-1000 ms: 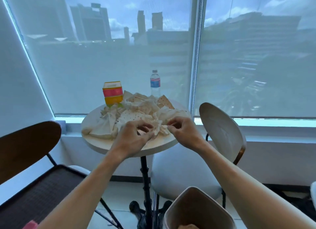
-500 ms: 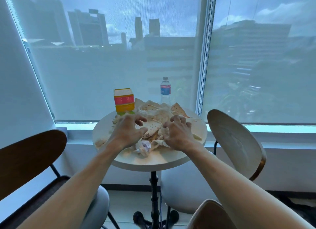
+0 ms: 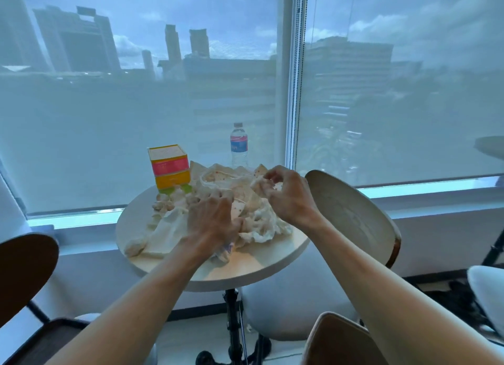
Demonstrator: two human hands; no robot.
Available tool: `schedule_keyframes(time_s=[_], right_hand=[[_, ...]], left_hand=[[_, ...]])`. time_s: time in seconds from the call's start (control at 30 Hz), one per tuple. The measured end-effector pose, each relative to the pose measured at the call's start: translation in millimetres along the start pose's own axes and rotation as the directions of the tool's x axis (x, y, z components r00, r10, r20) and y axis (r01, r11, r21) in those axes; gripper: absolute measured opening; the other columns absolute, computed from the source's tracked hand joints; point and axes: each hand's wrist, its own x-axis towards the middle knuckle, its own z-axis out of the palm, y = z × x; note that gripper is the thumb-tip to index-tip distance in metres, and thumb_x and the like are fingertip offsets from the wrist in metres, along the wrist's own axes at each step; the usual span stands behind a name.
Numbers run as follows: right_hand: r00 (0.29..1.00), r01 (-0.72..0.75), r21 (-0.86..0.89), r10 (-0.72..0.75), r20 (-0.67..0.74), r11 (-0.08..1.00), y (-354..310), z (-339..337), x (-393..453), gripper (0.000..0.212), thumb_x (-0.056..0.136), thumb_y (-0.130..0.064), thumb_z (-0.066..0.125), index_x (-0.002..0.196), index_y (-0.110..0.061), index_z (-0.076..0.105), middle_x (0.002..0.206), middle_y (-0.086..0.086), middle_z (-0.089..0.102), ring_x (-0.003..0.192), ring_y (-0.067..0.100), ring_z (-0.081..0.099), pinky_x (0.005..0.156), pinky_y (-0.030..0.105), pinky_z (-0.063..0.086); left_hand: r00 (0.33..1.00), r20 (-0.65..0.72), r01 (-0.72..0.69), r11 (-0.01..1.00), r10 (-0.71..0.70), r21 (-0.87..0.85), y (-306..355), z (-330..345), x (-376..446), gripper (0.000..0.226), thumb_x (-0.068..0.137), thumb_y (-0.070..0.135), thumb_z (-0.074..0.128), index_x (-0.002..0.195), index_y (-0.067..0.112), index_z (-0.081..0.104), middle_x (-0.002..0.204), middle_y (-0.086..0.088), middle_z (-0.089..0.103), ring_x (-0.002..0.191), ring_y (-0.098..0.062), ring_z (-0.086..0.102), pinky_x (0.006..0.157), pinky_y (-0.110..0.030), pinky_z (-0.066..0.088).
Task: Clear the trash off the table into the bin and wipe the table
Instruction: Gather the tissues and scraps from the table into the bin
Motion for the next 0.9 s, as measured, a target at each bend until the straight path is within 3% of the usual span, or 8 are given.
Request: schedule_keyframes(time_s=[0.1, 0.17, 0.27, 0.53, 0.67, 0.77, 0.9], right_hand=[[0.997, -0.049, 0.044, 0.051, -0.052, 0.998, 7.3, -10.4, -2.3, 0.012, 0.090, -0.030, 0.062, 0.097, -0.022, 0.068, 0.096, -0.008, 0.068, 0.095, 0.011, 0.063, 0.084, 0.030, 0.050], [0.992, -0.084, 0.087, 0.091, -0.082, 0.993, 14.1, -18.0, -6.0, 0.010, 0.090, -0.030, 0.063, 0.095, -0.023, 0.068, 0.094, -0.009, 0.067, 0.092, 0.008, 0.062, 0.073, 0.016, 0.043], [0.984, -0.121, 0.160, 0.139, -0.107, 0.980, 27.8, -28.2, -16.0, 0.005, 0.089, -0.031, 0.065, 0.090, -0.026, 0.067, 0.089, -0.012, 0.067, 0.088, 0.001, 0.061, 0.069, 0.011, 0.039], [0.955, -0.244, 0.289, 0.281, -0.095, 0.926, 82.0, -44.0, -55.7, 0.008, 0.084, -0.030, 0.073, 0.083, -0.023, 0.069, 0.078, -0.006, 0.070, 0.076, 0.007, 0.066, 0.073, 0.026, 0.054], [0.945, -0.294, 0.322, 0.324, -0.041, 0.900, 108.3, -49.4, -82.2, 0.005, 0.089, -0.018, 0.069, 0.087, -0.013, 0.069, 0.075, -0.003, 0.068, 0.071, 0.004, 0.064, 0.065, 0.014, 0.052], [0.934, -0.349, 0.275, 0.355, 0.030, 0.896, 134.2, -52.3, -101.5, 0.009, 0.090, -0.022, 0.068, 0.092, -0.013, 0.069, 0.080, -0.002, 0.068, 0.074, 0.006, 0.063, 0.067, 0.017, 0.052], [0.894, -0.448, 0.207, 0.428, 0.134, 0.870, 167.3, -50.5, -123.1, 0.011, 0.088, -0.031, 0.070, 0.089, -0.020, 0.069, 0.079, -0.004, 0.068, 0.075, 0.010, 0.065, 0.071, 0.026, 0.054]], left_hand=[[0.997, -0.076, -0.024, 1.000, 0.025, 0.010, 1.5, -0.5, 2.8, 0.035, 0.088, 0.042, 0.059, 0.111, 0.017, 0.063, 0.100, -0.002, 0.067, 0.085, -0.024, 0.065, 0.078, -0.038, 0.050], [0.992, -0.115, -0.049, 0.999, 0.048, -0.013, 1.3, -4.1, 3.9, 0.027, 0.086, 0.030, 0.063, 0.108, 0.015, 0.066, 0.096, -0.003, 0.068, 0.077, -0.025, 0.066, 0.071, -0.037, 0.054], [0.977, -0.202, -0.083, 0.995, 0.070, -0.056, -2.3, -13.2, 7.6, 0.027, 0.081, 0.015, 0.067, 0.108, 0.012, 0.069, 0.094, -0.008, 0.072, 0.070, -0.029, 0.067, 0.063, -0.037, 0.056], [0.886, -0.464, -0.094, 0.977, -0.005, -0.191, 2.9, -49.8, 10.8, 0.023, 0.084, 0.007, 0.062, 0.106, 0.012, 0.068, 0.090, -0.014, 0.072, 0.077, -0.039, 0.066, 0.062, -0.041, 0.050], [0.825, -0.561, -0.106, 0.956, -0.069, -0.273, 15.2, -65.1, 4.7, 0.020, 0.089, 0.012, 0.060, 0.107, 0.014, 0.068, 0.093, -0.010, 0.071, 0.081, -0.034, 0.066, 0.063, -0.038, 0.047], [0.817, -0.567, -0.121, 0.928, -0.108, -0.351, 30.5, -69.2, -2.3, 0.017, 0.090, 0.017, 0.061, 0.106, 0.017, 0.068, 0.091, -0.005, 0.071, 0.073, -0.026, 0.064, 0.065, -0.034, 0.047], [0.879, -0.440, -0.118, 0.811, -0.183, -0.573, 59.5, -61.4, -19.5, 0.014, 0.089, 0.028, 0.066, 0.101, 0.021, 0.069, 0.082, 0.004, 0.070, 0.062, -0.012, 0.064, 0.064, -0.030, 0.055]])
